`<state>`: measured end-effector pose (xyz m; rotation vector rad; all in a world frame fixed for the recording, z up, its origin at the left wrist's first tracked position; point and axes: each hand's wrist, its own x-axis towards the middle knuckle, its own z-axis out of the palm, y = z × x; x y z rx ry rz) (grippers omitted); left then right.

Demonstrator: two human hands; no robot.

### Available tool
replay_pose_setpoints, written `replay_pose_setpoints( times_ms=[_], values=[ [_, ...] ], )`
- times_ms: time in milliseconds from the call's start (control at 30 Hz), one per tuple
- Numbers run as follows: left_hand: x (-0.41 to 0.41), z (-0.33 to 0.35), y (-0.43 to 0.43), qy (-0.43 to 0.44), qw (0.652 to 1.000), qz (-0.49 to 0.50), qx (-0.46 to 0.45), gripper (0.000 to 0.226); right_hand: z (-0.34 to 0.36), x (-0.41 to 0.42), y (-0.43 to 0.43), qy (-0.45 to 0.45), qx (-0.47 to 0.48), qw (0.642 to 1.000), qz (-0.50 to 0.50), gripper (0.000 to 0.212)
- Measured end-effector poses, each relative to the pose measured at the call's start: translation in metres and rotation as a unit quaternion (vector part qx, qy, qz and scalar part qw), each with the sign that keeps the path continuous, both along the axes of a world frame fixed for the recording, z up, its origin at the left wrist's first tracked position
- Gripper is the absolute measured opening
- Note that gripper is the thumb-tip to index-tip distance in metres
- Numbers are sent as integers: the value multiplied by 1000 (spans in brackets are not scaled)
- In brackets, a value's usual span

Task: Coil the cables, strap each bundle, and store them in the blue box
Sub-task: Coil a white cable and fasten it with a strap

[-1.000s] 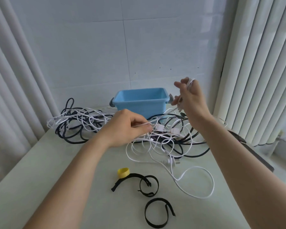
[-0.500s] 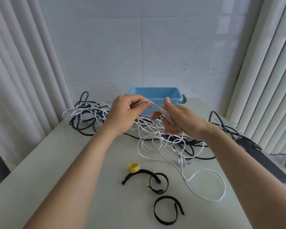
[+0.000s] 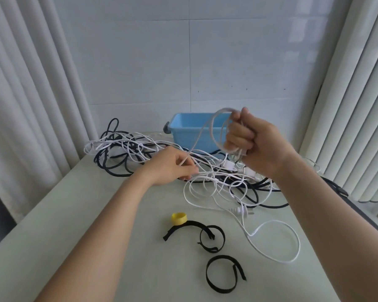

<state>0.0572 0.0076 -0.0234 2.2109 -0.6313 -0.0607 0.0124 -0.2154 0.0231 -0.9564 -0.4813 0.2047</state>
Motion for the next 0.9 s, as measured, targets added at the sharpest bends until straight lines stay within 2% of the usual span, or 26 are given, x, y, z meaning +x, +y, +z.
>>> replay_pose_setpoints(
  times_ms=[100,233,333,400,500,600,667,800,900],
  values=[
    [-5,0,-3,-8,998,-18,57,14,9,2,-12,59,158,985,-49,32],
    [-9,2,-8,21,999,-36,-34,13,15,7,-26,85,258,949,-161,32],
    [-10,2,-11,10,997,-29,-69,14,16,9,-33,90,282,932,-209,27],
    [-10,4,-12,-17,997,-11,-75,12,16,10,-38,97,260,931,-236,37],
    [-11,11,-15,-69,992,0,-102,11,14,12,-35,100,229,904,-347,35],
    [-20,25,-23,-153,983,2,-104,14,14,9,-22,50,134,885,-442,6],
    [-30,36,-28,-196,974,-11,-113,15,13,5,-15,2,11,889,-458,8],
    [-48,56,-32,-256,956,-36,-136,21,11,-5,-1,-137,-258,876,-385,22],
    [-56,65,-33,-281,946,-50,-154,17,7,-14,9,-183,-372,861,-296,49]
  ],
)
